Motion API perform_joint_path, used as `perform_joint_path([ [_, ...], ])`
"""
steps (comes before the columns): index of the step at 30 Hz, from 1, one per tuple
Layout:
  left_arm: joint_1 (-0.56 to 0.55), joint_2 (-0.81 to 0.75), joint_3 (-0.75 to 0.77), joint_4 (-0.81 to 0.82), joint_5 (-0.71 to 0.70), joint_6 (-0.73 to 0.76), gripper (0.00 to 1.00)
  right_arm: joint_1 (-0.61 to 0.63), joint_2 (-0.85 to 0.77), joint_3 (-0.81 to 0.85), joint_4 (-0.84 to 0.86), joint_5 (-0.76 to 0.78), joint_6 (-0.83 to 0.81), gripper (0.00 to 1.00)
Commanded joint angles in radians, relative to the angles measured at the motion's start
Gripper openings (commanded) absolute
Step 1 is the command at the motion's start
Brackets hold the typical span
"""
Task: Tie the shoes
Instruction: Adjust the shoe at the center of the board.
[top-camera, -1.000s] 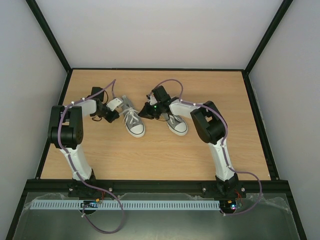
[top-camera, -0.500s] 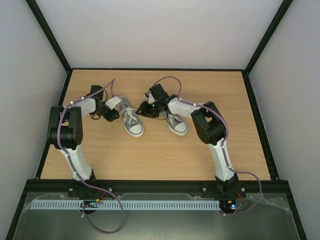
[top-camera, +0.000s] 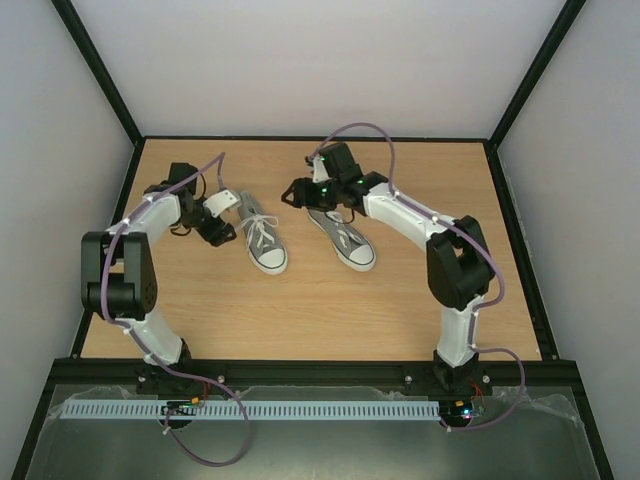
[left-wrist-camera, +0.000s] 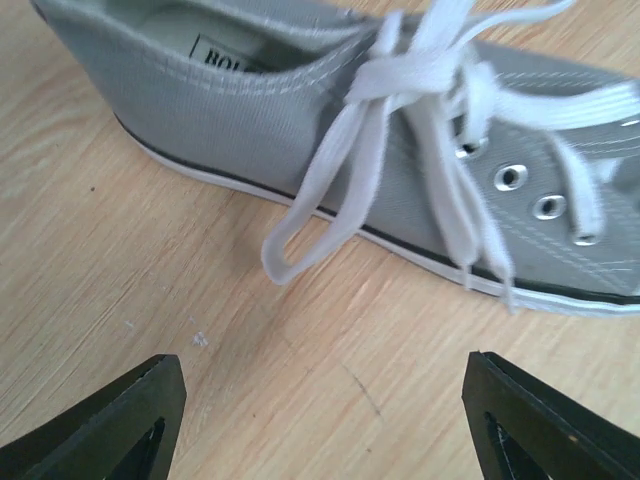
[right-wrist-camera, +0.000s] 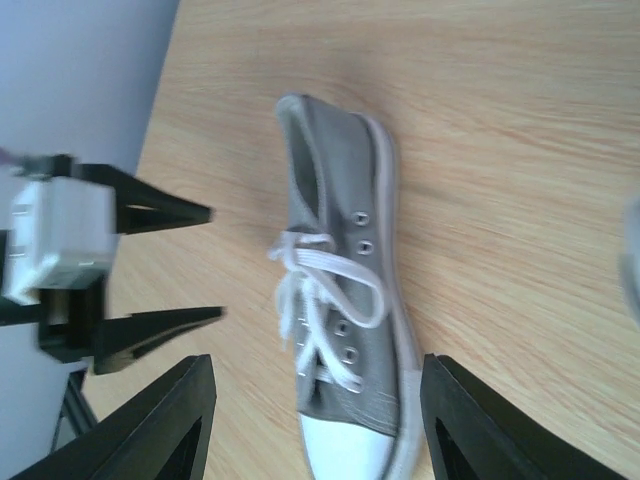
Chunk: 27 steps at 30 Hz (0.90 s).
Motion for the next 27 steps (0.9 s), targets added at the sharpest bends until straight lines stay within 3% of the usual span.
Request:
perform_joint_path([
  [1, -0.001, -0.094, 0.037, -0.096, 0.076, 0.014, 0.79, -0.076, -0.116, -0.083, -0.128, 0.061, -0.094, 0.58],
  [6, -0.093, -0.147, 0.03, -0.135, 0.111, -0.04, 0.71, -0.135, -0.229, -0.216, -0.297, 0.314, -0.232, 0.58],
  [12, -0.404, -0.158, -0.04, -0.059, 0.014, -0.045, 0.73, -0.165, -0.299, -0.374, -0.324, 0.369, -0.306, 0.58],
  [15, -0.499, -0.112, -0.064, 0.032, -0.073, -0.057, 0.74, -0.166, -0.264, -0.423, -0.299, 0.3, -0.33, 0.58],
  [22, -0.508, -0.041, -0.118, 0.17, -0.288, -0.08, 0.7, -0.135, -0.211, -0.482, -0.22, 0.115, -0.321, 0.55],
  [27, -0.439, -0.063, -0.138, 0.166, -0.281, -0.076, 0.69, -0.107, -0.236, -0.492, -0.212, 0.092, -0.309, 0.54],
])
